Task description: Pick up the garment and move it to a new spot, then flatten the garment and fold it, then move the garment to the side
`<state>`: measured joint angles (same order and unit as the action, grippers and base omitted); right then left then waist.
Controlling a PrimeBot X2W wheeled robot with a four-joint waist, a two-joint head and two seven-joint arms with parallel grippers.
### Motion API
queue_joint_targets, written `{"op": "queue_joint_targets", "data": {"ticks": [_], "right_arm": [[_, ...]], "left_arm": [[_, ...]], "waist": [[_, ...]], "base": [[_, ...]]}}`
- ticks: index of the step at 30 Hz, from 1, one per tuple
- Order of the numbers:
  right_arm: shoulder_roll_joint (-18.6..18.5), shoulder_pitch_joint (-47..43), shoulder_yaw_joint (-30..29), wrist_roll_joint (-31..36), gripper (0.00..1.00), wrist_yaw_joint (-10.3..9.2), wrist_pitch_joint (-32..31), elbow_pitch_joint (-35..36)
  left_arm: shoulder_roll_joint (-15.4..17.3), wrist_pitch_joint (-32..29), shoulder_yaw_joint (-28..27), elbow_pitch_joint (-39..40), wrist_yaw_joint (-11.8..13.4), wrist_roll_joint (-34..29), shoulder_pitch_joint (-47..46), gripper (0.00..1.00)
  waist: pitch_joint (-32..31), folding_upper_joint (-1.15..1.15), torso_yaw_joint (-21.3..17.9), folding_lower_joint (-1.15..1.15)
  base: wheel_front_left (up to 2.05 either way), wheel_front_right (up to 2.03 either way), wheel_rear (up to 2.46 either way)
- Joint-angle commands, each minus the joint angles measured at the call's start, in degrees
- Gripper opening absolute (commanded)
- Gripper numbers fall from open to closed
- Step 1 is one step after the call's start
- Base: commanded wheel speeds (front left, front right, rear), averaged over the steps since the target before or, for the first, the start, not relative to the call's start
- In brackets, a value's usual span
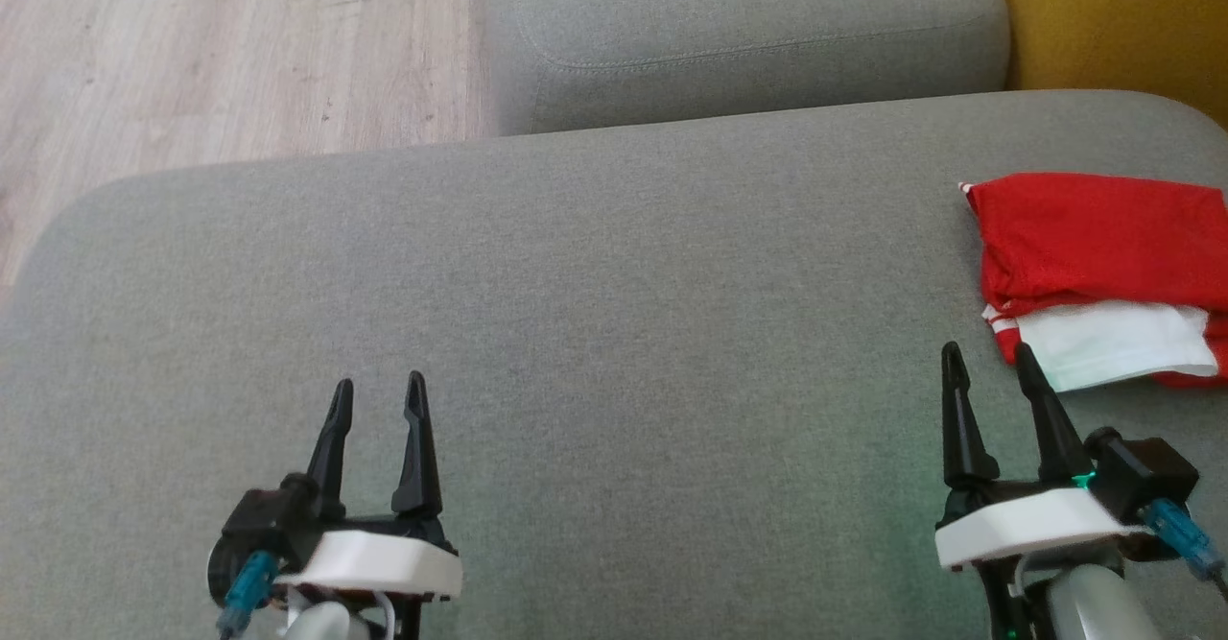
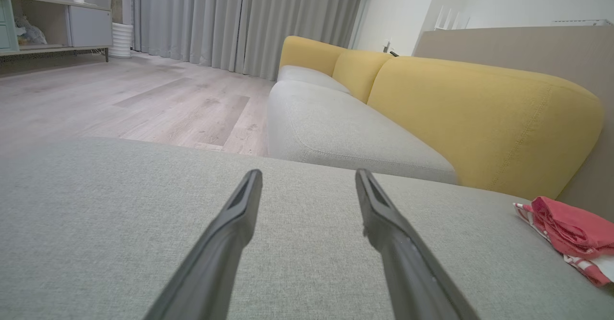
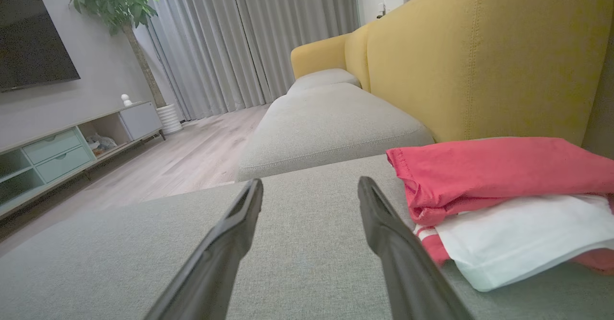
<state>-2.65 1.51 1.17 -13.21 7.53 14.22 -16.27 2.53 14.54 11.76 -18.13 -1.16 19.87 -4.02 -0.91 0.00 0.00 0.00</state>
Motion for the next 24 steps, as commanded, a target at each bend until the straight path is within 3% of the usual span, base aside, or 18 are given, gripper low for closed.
{"op": "queue_joint_targets", "data": {"ticks": [1,15,24], "right_arm": [[-0.23,1.13,1.51,-0.24,1.00,-0.04,0.77,2.07],[-0.23,1.70,1.63,-0.56,1.00,-0.04,0.77,1.33],[-0.23,1.26,1.90,-0.69,1.00,-0.04,0.77,1.29]], "left_arm": [[0.34,0.46,-1.78,1.77,0.13,0.64,-1.39,1.00],[0.34,0.46,-2.21,2.23,-1.43,2.04,-1.12,1.00],[0.34,0.46,-3.05,2.99,-1.09,4.54,-0.78,1.00]], "waist": [[0.05,0.00,-0.01,0.00],[0.06,0.00,-0.32,0.00],[0.06,0.00,-0.38,0.00]], "base": [[0.00,0.00,0.00],[0.00,0.00,0.00],[0.00,0.00,0.00]]}}
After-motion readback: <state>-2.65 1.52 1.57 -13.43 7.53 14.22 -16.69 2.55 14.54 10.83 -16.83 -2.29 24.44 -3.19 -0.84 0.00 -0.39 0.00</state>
